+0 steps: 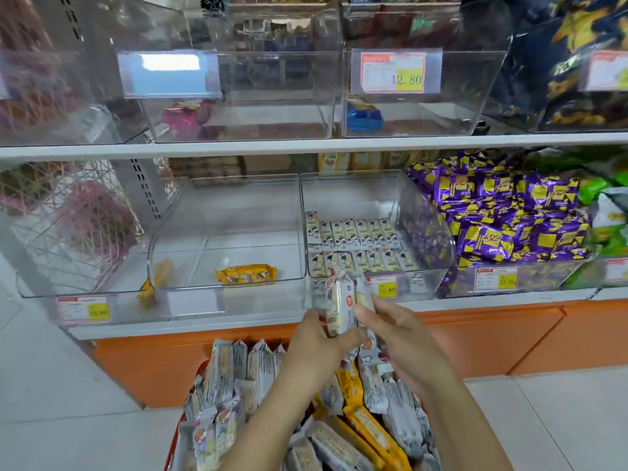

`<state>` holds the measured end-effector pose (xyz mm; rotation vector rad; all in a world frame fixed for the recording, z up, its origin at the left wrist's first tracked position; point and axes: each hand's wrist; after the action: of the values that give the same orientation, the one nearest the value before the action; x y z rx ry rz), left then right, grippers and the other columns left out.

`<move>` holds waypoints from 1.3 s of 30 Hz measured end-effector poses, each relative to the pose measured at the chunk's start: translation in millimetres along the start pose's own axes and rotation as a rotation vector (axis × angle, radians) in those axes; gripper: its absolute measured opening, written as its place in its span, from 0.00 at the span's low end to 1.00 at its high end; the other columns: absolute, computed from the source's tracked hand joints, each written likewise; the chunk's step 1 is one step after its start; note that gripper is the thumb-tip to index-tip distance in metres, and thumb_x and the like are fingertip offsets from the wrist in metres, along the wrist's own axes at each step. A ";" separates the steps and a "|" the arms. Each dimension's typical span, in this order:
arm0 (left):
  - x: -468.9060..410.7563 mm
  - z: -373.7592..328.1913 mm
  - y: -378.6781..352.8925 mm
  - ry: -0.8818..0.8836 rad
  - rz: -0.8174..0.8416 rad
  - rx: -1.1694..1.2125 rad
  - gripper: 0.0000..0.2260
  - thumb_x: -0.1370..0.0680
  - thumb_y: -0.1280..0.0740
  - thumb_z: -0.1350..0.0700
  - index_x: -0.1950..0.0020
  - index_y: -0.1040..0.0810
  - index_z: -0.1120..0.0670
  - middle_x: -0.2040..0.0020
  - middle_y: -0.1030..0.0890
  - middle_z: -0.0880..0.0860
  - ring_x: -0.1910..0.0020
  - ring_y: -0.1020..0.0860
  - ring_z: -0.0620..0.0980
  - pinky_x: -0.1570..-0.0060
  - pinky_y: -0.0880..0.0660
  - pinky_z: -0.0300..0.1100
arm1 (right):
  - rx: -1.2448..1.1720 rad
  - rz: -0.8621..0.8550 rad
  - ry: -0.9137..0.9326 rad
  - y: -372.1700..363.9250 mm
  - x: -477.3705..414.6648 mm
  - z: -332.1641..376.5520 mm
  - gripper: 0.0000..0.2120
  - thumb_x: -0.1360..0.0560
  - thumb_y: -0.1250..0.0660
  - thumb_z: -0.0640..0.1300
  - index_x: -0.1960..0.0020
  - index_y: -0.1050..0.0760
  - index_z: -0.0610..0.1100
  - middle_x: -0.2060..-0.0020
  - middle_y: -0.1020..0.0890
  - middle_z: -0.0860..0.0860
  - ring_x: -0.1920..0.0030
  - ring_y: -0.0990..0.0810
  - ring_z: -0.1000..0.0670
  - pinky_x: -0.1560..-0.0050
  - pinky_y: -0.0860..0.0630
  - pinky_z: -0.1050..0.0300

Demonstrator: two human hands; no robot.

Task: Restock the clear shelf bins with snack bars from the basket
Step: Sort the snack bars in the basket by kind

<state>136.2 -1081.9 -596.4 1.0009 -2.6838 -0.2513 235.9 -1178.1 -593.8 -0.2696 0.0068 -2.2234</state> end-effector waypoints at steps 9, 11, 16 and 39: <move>-19.1 -20.4 -6.1 0.007 0.022 0.121 0.18 0.23 0.44 0.38 0.39 0.27 0.45 0.38 0.26 0.43 0.40 0.28 0.40 0.38 0.31 0.42 | -0.275 -0.282 0.051 14.0 -20.7 7.3 0.09 0.29 0.28 0.43 0.49 0.21 0.49 0.48 0.16 0.49 0.42 0.20 0.48 0.36 0.27 0.44; -19.0 -25.6 -6.6 0.005 0.065 0.181 0.07 0.20 0.41 0.49 0.57 0.29 0.42 0.56 0.27 0.37 0.56 0.29 0.34 0.53 0.32 0.32 | -0.305 -0.333 0.067 15.1 -22.4 7.2 0.14 0.30 0.28 0.45 0.45 0.21 0.48 0.46 0.16 0.48 0.42 0.20 0.48 0.36 0.28 0.43; -27.9 -22.5 -8.9 0.010 0.144 0.331 0.10 0.25 0.32 0.48 0.46 0.21 0.49 0.47 0.18 0.49 0.44 0.22 0.46 0.40 0.25 0.53 | -0.250 -0.342 0.114 11.7 -20.4 13.1 0.19 0.36 0.25 0.55 0.48 0.21 0.52 0.48 0.16 0.47 0.44 0.19 0.45 0.38 0.27 0.40; -75.2 -49.0 -5.5 0.010 0.244 0.441 0.14 0.28 0.29 0.62 0.43 0.22 0.56 0.47 0.17 0.54 0.47 0.18 0.50 0.45 0.22 0.49 | 0.468 -0.011 0.074 52.3 -103.0 119.2 0.21 0.36 0.21 0.38 0.50 0.30 0.43 0.57 0.19 0.47 0.56 0.20 0.51 0.50 0.23 0.55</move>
<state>209.2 -1039.6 -565.2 0.7586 -2.8790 0.4089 361.4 -1119.6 -502.2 0.0710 -0.4686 -2.1707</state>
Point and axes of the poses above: each hand's wrist, its own x-axis away from the middle knuckle, its own y-axis out of the back of the hand, z = x × y
